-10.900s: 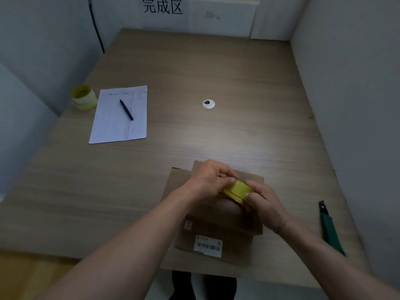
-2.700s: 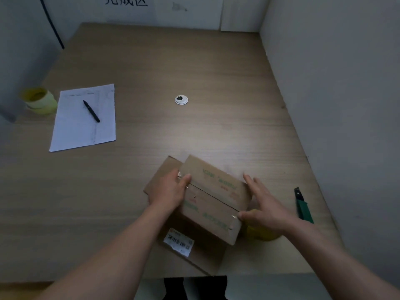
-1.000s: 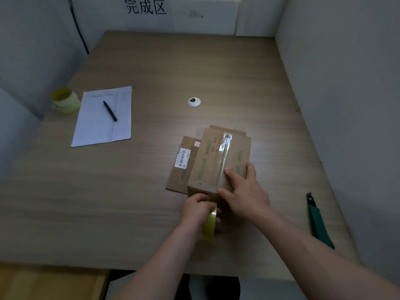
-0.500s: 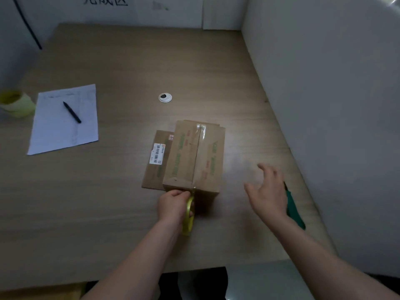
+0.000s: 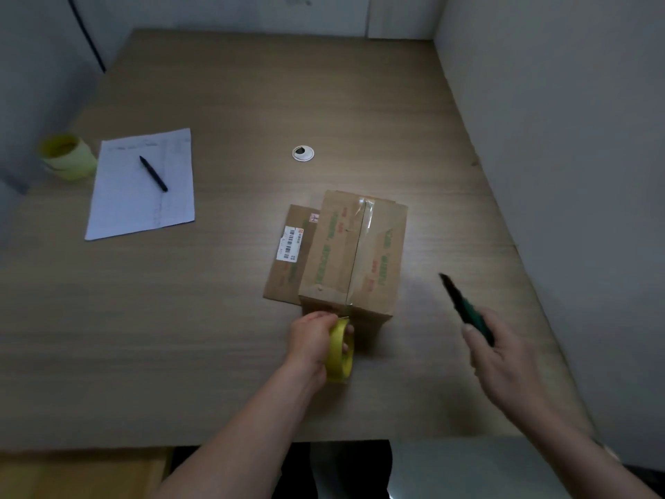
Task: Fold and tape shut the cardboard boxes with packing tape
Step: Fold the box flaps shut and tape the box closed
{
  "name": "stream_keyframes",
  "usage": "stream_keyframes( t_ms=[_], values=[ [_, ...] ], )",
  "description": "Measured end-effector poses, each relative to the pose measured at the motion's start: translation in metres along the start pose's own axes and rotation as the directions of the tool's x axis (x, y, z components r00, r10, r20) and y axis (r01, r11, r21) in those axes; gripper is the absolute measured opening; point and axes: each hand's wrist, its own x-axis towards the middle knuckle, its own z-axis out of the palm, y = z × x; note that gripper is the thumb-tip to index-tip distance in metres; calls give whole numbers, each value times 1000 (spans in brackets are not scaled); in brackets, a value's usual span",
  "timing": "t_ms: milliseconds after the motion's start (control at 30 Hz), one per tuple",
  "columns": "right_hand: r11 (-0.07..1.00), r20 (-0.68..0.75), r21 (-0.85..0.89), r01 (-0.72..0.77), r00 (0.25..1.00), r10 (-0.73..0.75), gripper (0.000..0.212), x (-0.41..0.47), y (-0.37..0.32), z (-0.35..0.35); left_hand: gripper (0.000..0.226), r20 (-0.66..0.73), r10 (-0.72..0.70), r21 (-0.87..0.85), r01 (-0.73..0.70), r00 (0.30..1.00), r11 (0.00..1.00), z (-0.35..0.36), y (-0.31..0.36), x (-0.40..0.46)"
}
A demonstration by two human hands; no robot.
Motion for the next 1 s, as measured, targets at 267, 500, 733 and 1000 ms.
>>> stream_keyframes(
  t_ms=[267, 500, 733, 1000],
  values=[
    [794, 429, -386, 470, 853, -297, 34, 4, -57, 31, 10, -89, 19, 24, -16, 996, 1000, 4, -5, 4],
    [743, 458, -458, 487, 846, -272, 34, 10, -55, 46, 9, -143, 43, 82, -31, 989, 996, 6, -6, 7],
    [706, 437, -529, 471, 864, -250, 28, 15, -62, 56, 17, -211, 103, 249, -49, 972, 967, 10, -1, 10],
    [723, 444, -605, 334, 895, -42, 22, 15, -31, 50, 20, -226, 219, 521, -72, 949, 850, 9, 3, 11]
  ],
)
